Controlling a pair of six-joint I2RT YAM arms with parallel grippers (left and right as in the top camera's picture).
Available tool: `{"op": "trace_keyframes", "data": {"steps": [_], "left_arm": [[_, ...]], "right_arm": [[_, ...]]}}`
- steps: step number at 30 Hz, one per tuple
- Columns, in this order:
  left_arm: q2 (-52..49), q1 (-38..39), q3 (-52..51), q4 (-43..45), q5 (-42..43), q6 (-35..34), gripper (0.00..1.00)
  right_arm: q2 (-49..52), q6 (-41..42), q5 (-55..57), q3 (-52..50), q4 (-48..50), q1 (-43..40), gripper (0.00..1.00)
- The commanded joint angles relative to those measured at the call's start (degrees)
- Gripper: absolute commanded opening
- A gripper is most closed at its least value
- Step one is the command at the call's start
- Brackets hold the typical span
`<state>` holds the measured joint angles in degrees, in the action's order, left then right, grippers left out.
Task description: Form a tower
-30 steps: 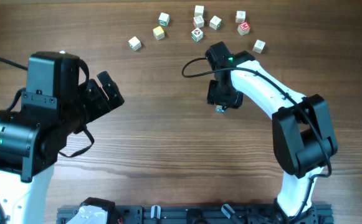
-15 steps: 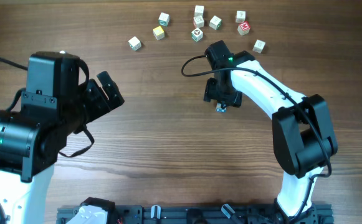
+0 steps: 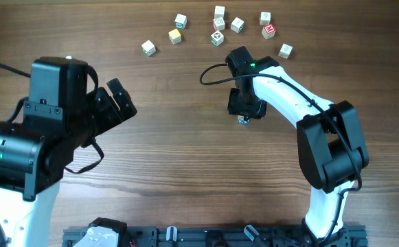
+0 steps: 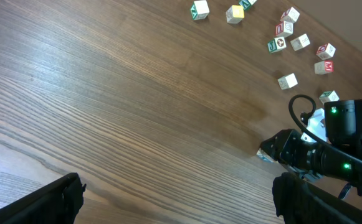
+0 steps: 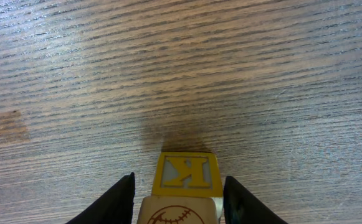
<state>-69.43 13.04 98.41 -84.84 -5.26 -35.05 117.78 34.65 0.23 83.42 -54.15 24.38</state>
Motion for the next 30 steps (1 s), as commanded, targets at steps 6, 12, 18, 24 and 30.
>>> {"op": "trace_keyframes", "data": {"steps": [6, 12, 18, 24, 30], "left_arm": [[0.0, 0.3, 0.1, 0.1, -0.8, -0.1, 1.00], [0.0, 0.2, 0.1, 0.1, -0.8, -0.1, 1.00], [0.0, 0.2, 0.1, 0.1, -0.8, -0.1, 1.00], [0.0, 0.2, 0.1, 0.1, -0.8, -0.1, 1.00], [0.0, 0.3, 0.1, 0.1, -0.8, -0.1, 1.00]], "right_arm": [[1.6, -0.2, -0.3, 0.9, -0.3, -0.1, 0.40], [1.6, -0.2, -0.3, 0.9, -0.7, -0.3, 0.31], [1.6, -0.2, -2.0, 0.9, -0.5, -1.1, 0.30], [1.6, -5.4, -2.2, 0.9, -0.5, -1.2, 0.23], [1.6, -15.5, -2.2, 4.7, -1.7, -1.2, 0.19]]}}
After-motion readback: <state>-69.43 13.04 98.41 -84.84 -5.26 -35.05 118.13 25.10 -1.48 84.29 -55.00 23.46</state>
